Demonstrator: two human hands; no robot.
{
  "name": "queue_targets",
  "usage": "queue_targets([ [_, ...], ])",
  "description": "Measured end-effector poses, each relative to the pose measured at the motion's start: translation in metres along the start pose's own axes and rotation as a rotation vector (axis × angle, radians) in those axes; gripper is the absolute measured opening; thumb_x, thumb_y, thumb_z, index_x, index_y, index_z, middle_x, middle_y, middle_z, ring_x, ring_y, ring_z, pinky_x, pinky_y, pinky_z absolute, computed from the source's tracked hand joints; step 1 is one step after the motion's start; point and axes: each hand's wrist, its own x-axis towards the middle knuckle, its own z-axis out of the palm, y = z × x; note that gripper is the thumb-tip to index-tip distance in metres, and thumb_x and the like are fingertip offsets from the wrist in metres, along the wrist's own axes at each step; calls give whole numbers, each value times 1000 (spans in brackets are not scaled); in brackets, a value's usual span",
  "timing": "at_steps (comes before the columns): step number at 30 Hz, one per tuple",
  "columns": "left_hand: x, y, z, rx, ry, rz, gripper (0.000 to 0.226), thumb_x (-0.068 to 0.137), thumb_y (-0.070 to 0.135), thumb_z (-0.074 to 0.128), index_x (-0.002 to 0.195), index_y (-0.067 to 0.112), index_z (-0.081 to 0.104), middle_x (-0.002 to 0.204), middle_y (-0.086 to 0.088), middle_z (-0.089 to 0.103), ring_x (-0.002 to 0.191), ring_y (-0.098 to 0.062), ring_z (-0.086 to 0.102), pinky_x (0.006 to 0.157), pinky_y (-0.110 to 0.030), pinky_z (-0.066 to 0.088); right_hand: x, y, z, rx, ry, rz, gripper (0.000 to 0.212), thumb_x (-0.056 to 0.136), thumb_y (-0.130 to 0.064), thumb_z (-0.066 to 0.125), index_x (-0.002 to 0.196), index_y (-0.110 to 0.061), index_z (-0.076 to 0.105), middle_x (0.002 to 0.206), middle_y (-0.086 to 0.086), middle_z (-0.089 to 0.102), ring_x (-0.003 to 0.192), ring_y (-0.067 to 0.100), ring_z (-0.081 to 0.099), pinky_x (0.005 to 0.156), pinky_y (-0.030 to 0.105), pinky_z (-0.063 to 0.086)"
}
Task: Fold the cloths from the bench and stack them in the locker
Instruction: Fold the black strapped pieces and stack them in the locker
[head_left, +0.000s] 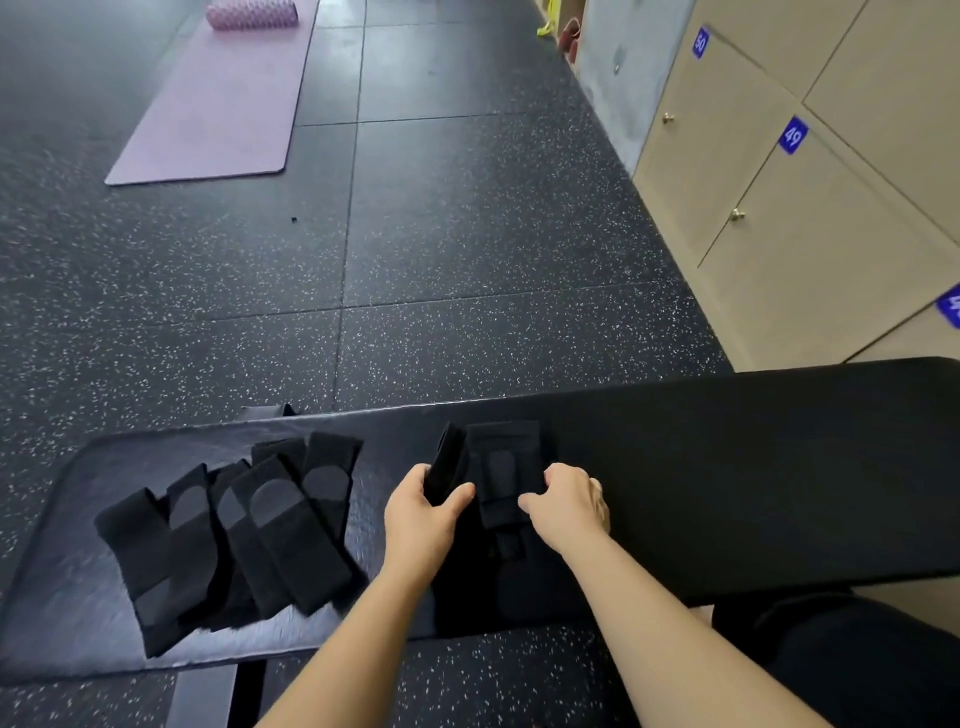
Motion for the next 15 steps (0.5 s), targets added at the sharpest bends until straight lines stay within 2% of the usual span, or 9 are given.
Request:
queue_targets([
  [1,-2,2,1,-91,-20,-23,16,82,16,76,83,13,61,76,3,67,71,-13,62,62,-19,46,-1,4,0,53,2,-12,18,87,-26,63,77,-20,49,94,1,52,93,22,47,74,31,40],
  [2,-4,4,2,-172,-39,-41,15,82,13,76,84,10,62,74,2,68,71,-14,63,64,-23,49,-1,9,-1,134,-4,-25,26,85,-24,64,71,-16,44,83,2,49,82,22,45,68,32,38],
  [4,-10,13,4,-278,-70,-53,14,83,11,76,86,7,63,75,-1,69,73,-15,65,67,-31,54,-7,17,-8,420,-23,-39,20,80,-18,66,74,-5,53,73,10,57,68,20,50,62,38,44],
  [6,-16,27,8,-373,-103,-46,13,83,8,74,91,6,64,79,-3,72,75,-16,67,67,-31,56,-16,23,-25,673,-8,-62,7,81,-12,67,81,-6,64,79,10,70,69,16,61,66,39,52],
  [8,-23,47,14,-449,-148,-27,13,84,6,73,94,5,64,81,-4,74,75,-15,69,64,-27,55,-24,31,-46,818,40,-79,3,85,-8,64,85,-10,67,83,3,73,72,11,65,63,26,51],
  [10,-30,71,23,-471,-198,8,15,84,6,73,96,4,65,84,-6,74,77,-16,69,66,-29,55,-32,40,-69,938,112,-103,6,88,-7,62,89,-11,67,86,-1,73,73,7,64,59,19,50],
  [15,-58,130,59,-520,-351,49,19,83,7,74,100,7,66,93,-9,76,86,-25,73,74,-38,59,-51,78,-124,1234,323,-60,15,87,-4,63,102,-7,67,97,8,73,85,20,69,65,24,53],
])
